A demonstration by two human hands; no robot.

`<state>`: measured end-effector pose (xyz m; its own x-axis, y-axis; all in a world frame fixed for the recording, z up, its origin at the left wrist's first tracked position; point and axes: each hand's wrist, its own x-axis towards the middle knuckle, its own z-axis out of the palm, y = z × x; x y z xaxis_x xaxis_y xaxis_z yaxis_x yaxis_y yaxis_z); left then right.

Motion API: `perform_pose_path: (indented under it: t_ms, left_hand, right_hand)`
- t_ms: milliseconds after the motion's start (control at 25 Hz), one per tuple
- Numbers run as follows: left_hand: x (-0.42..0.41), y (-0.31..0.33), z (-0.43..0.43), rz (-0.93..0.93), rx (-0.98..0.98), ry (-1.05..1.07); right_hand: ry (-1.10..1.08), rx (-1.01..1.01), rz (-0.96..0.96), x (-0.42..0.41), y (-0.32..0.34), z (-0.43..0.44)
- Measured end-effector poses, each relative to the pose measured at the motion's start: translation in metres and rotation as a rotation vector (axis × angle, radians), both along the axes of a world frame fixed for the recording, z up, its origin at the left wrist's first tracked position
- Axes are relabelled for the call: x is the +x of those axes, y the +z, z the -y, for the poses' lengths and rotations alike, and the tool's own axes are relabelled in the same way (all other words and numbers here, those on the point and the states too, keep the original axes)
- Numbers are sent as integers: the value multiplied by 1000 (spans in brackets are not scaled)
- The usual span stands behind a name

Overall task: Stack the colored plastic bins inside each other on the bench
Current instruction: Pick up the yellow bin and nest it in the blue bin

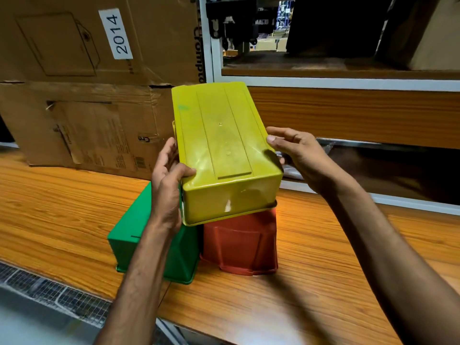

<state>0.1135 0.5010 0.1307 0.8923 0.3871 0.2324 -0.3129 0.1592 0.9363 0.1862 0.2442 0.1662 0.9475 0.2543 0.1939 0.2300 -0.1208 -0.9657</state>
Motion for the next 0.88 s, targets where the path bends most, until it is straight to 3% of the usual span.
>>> perform_pose_path:
  t_ms: [200, 360, 440, 560, 720, 800, 880]
  left_hand:
    - [-2, 5, -4, 59, -24, -65]
    - [3, 13, -17, 75, -200, -20]
    - [5, 22, -25, 69, -270, -29]
    - [7, 26, -36, 48, -227, -75]
    - [6, 28, -59, 100, -111, -133]
    - [5, 31, -67, 134, 79, -160]
    - [9, 29, -66, 147, 133, -141]
  right_hand:
    - [73, 98, 8, -2, -5, 0]
    - [303, 284, 60, -6, 10, 3]
    - [394, 159, 183, -10, 18, 4]
    - [462, -113, 348, -18, 29, 3]
    - [209, -426, 485, -23, 28, 2]
    - [86, -399, 485, -26, 18, -4]
    - [-15, -311, 462, -28, 10, -15]
